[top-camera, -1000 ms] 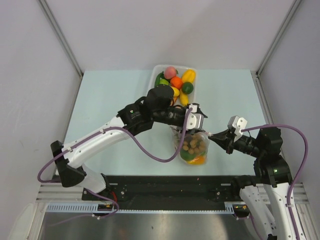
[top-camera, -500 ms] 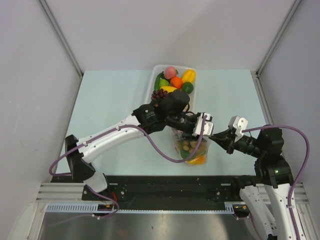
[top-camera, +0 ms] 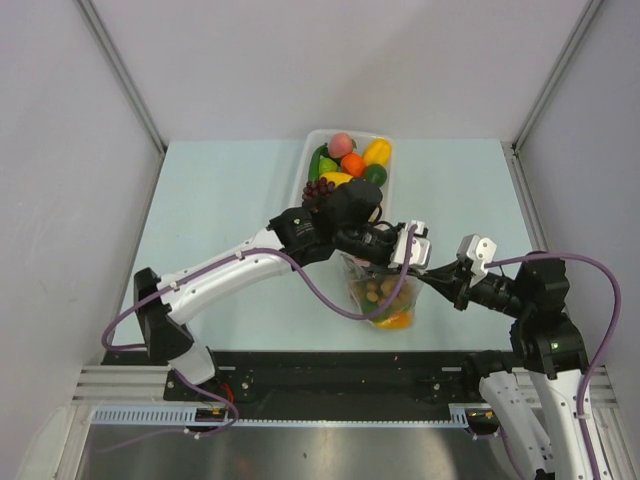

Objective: Place the food in the zip-top bag and seal the zipper
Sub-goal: Zip the zipper food storage bag at the center of the board.

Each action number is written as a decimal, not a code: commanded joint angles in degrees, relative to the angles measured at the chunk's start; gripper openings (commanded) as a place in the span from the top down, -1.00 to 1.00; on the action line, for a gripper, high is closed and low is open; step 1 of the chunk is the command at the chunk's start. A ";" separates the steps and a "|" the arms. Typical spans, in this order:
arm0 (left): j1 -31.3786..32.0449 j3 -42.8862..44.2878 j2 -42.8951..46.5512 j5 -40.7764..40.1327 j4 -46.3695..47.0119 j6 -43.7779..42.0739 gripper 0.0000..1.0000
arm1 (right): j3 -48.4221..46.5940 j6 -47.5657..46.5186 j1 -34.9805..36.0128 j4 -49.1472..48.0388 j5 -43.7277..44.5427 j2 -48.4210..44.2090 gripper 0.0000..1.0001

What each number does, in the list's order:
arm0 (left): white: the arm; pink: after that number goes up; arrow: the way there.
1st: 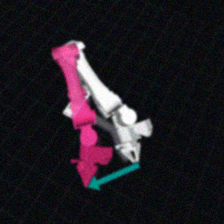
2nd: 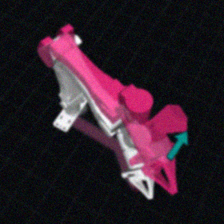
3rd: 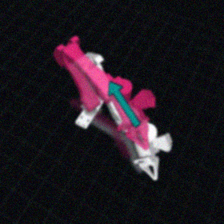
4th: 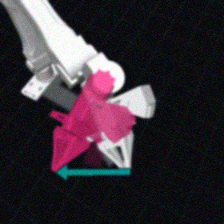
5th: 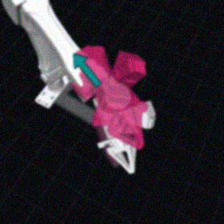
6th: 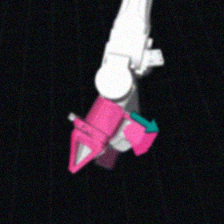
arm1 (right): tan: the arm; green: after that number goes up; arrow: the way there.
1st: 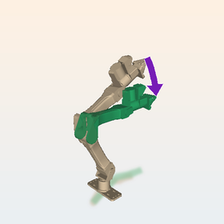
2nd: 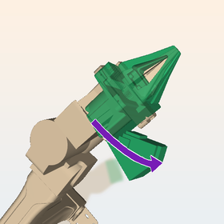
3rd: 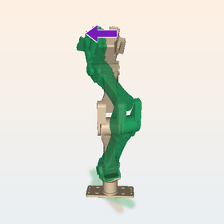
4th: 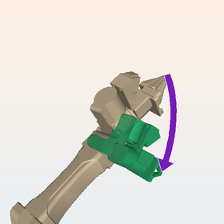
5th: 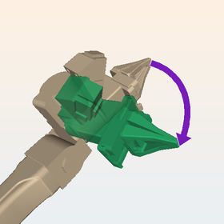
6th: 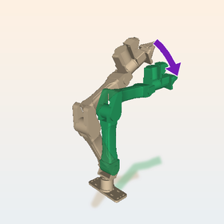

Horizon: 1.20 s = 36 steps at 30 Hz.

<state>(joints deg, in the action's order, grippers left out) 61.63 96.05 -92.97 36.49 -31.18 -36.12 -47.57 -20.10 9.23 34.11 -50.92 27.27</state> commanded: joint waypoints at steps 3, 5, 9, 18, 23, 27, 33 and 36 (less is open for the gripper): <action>0.25 0.12 -0.02 1.92 6.38 8.16 0.99 | -2.79 -1.43 0.35 0.17 -1.12 -1.51 1.00; 0.25 -1.91 1.46 1.48 8.49 9.22 1.00 | -2.96 -1.79 0.35 1.13 -1.12 -1.95 1.00; -0.98 -5.25 2.88 0.34 7.37 7.82 1.00 | -3.23 -2.14 0.43 1.84 -0.77 -2.31 1.00; -4.93 -10.88 6.83 -2.30 2.88 0.53 1.00 | -3.75 -0.47 0.26 0.87 1.78 -2.31 1.00; -8.09 -12.99 8.94 -2.83 1.38 -1.59 1.00 | -4.28 0.32 0.26 0.52 2.75 -2.04 1.00; -10.38 -15.19 10.61 -3.27 0.33 -2.81 1.00 | -4.90 0.41 0.26 0.43 3.54 -1.95 1.00; -16.44 -17.04 13.69 -4.67 -1.34 -6.85 1.00 | -6.04 0.49 0.17 1.31 4.95 -1.78 1.00; -21.10 -17.30 15.00 -4.59 -2.57 -8.61 1.00 | -6.31 1.64 0.26 0.79 5.47 -1.51 1.00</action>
<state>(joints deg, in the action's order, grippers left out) 47.00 79.66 -81.38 36.25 -29.41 -40.03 -50.19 -19.97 9.28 37.45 -46.57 26.04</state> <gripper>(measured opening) 0.028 0.009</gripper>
